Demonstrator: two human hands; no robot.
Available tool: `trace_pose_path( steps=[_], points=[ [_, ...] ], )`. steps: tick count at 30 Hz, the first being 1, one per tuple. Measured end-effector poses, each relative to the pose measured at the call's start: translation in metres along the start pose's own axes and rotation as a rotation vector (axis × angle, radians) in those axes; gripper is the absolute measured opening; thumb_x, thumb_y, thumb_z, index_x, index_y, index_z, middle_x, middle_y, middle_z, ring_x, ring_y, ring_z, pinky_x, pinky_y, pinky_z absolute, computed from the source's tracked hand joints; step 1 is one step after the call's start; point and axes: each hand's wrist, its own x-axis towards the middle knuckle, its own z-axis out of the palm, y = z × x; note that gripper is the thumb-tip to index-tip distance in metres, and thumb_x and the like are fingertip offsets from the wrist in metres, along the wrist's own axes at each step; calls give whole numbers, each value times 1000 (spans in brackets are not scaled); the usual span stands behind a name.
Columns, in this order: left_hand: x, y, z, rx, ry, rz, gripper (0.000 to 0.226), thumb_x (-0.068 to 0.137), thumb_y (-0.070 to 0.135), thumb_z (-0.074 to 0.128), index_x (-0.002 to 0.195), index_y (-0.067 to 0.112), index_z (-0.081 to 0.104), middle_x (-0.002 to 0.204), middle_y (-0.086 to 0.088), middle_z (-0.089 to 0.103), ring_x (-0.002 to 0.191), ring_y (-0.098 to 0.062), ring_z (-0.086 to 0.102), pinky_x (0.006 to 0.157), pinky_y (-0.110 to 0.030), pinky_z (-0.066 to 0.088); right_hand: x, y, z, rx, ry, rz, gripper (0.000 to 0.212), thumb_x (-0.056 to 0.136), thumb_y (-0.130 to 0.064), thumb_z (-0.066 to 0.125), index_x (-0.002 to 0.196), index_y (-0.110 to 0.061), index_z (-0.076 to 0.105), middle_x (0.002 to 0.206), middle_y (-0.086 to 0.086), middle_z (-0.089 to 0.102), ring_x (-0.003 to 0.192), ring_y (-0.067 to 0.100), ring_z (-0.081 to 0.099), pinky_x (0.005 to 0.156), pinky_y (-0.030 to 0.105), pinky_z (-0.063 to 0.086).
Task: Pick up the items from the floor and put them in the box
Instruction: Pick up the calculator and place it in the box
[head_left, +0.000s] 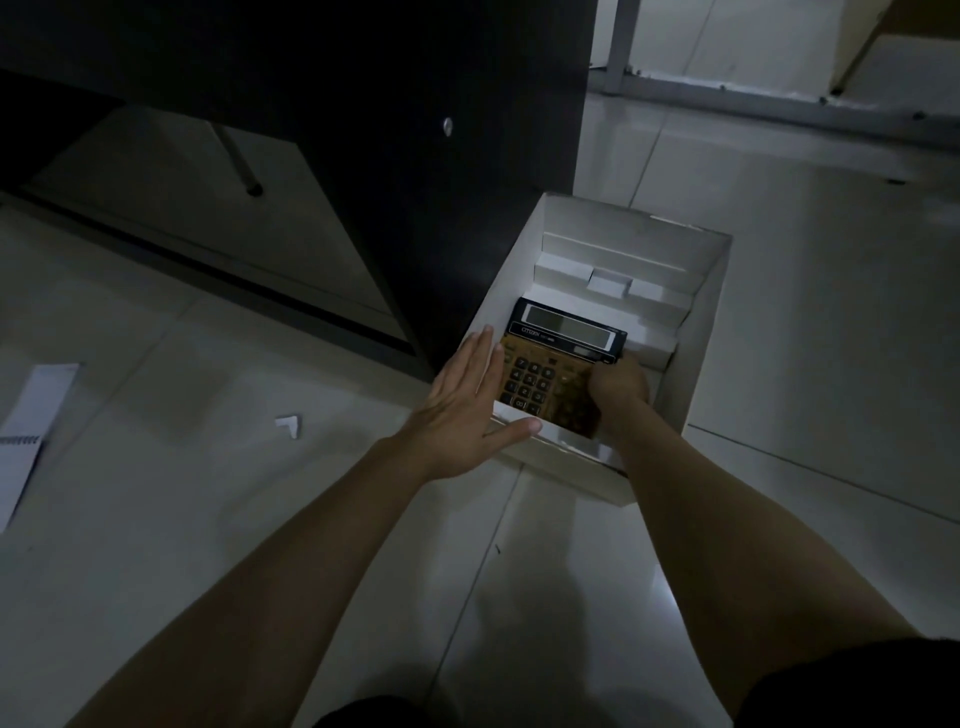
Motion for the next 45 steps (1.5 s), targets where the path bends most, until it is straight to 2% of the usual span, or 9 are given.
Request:
trace_pose_path(
  steps=[5,12,21,28,33,37,40,42,45],
  points=[
    [0,0,2,1,27,-3,92,87,63,34,149,13,-14,156,0,-29,143,-11,-28,110,-30,-13,7,4,6,-50,-40,7,34,96,-20,42,127,-8,49,124,18,57,109,36,57,86,39,49],
    [-1,2,5,-12,73,-11,91,88,62,35,149,14,-12,157,1,-25,143,-11,-25,112,-30,-11,9,15,14,-86,-170,-62,55,89,-22,53,138,-5,35,135,19,49,120,36,52,100,47,47],
    [1,1,7,-16,95,-13,91,87,62,36,149,16,-12,157,3,-26,143,-10,-26,113,-32,-10,18,17,10,-176,-122,-38,47,83,-37,61,120,-8,54,122,17,59,107,35,58,93,44,52],
    [2,0,8,-26,106,-11,91,87,63,35,149,16,-12,157,3,-26,142,-8,-26,109,-29,-12,6,9,5,-193,-139,20,34,91,-27,52,113,-1,57,120,23,57,103,37,60,91,46,53],
    [3,0,9,-15,101,-17,91,87,63,35,149,15,-11,158,2,-25,143,-10,-26,115,-33,-10,0,6,1,-287,-195,2,34,94,-23,50,119,0,54,125,23,53,104,35,60,83,36,52],
    [3,0,9,-10,114,-18,91,87,63,35,149,15,-11,158,2,-24,143,-10,-25,113,-31,-11,-5,3,0,-361,-217,-8,38,96,-27,45,122,1,50,129,22,50,117,34,51,98,42,48],
    [2,1,11,-8,132,-18,90,87,63,35,150,15,-9,158,2,-22,144,-10,-23,111,-29,-11,-16,-1,-3,-389,-160,-8,48,97,-28,45,134,2,38,140,23,33,126,36,41,100,39,44],
    [0,0,12,-7,140,-21,89,87,62,35,150,14,-6,159,1,-18,145,-11,-20,113,-29,-11,-27,-6,-6,-359,-99,-65,58,96,-30,48,142,-1,28,147,24,23,132,38,34,104,43,38],
    [-5,4,7,-2,172,-12,82,90,57,38,150,12,7,161,-1,-3,148,-14,-10,119,-34,0,-50,-15,-12,-309,-33,-295,55,97,-33,45,141,-3,31,146,21,28,133,36,34,106,47,39]
  ],
)
